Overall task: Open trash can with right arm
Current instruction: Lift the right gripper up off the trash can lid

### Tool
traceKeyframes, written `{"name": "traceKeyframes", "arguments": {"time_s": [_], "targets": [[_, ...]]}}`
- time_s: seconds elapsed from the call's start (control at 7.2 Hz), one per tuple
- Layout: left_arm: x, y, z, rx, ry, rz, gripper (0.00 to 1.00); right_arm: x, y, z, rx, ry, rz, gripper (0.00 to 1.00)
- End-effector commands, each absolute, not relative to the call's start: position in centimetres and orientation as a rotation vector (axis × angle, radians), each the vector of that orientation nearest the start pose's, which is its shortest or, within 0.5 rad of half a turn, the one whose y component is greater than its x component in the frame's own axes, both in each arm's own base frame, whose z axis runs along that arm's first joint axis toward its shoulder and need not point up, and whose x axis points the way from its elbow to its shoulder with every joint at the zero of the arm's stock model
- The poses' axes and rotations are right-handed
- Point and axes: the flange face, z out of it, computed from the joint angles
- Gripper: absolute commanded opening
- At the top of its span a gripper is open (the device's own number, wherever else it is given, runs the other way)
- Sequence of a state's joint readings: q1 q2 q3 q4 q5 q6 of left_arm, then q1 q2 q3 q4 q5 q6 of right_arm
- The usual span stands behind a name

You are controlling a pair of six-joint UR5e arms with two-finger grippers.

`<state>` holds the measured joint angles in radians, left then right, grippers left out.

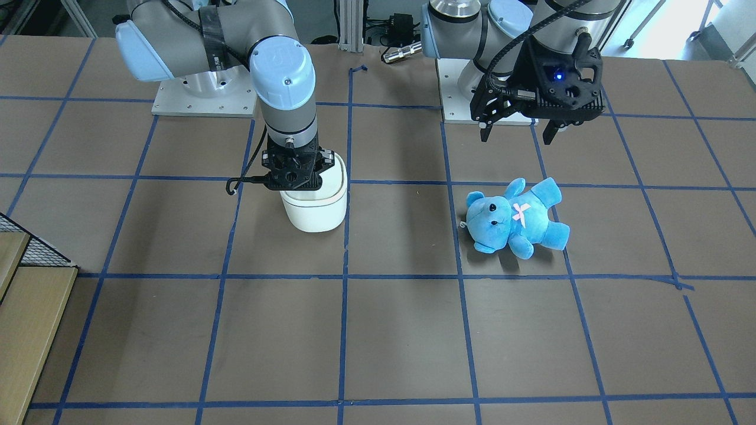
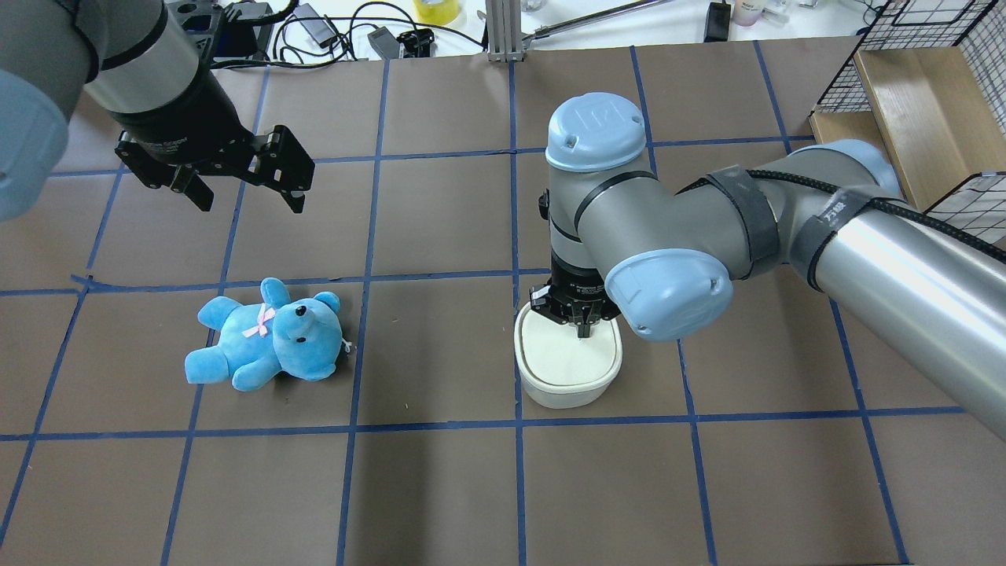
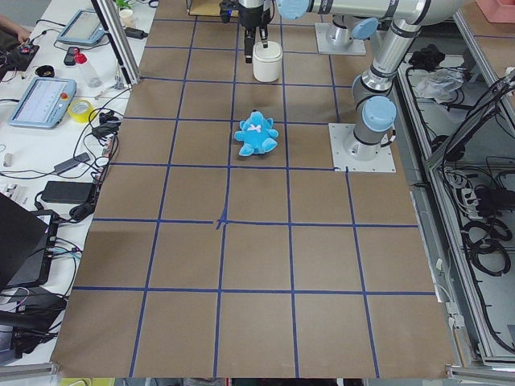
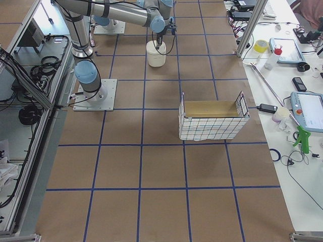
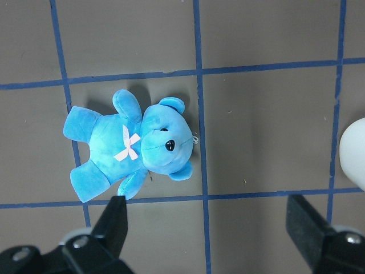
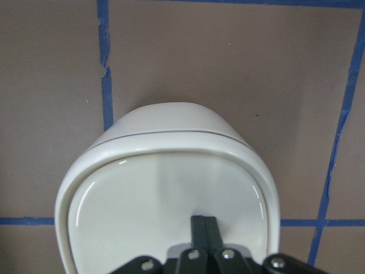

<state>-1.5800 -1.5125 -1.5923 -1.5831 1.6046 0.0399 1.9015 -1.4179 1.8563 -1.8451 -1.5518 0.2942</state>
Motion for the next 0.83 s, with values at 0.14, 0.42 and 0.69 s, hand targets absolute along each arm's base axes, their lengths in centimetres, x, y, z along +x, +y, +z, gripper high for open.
{"name": "traceKeyframes", "arguments": {"time_s": [0.14,0.42,0.69], "targets": [[-13.4,-46.8,50.4,0.073,3.106,-0.037,1.0,28.9,-42.8,35.4,-0.042,3.153,0.165,0.06],[-13.4,-46.8,50.4,0.076,3.106,-0.037,1.0,28.5,-43.2,41.0,-0.031,3.154,0.1,1.0],[-13.4,-46.8,50.4,0.076,3.106,-0.037,1.0,28.2,-44.3,46.9,-0.035,3.169,0.072,1.0]]}}
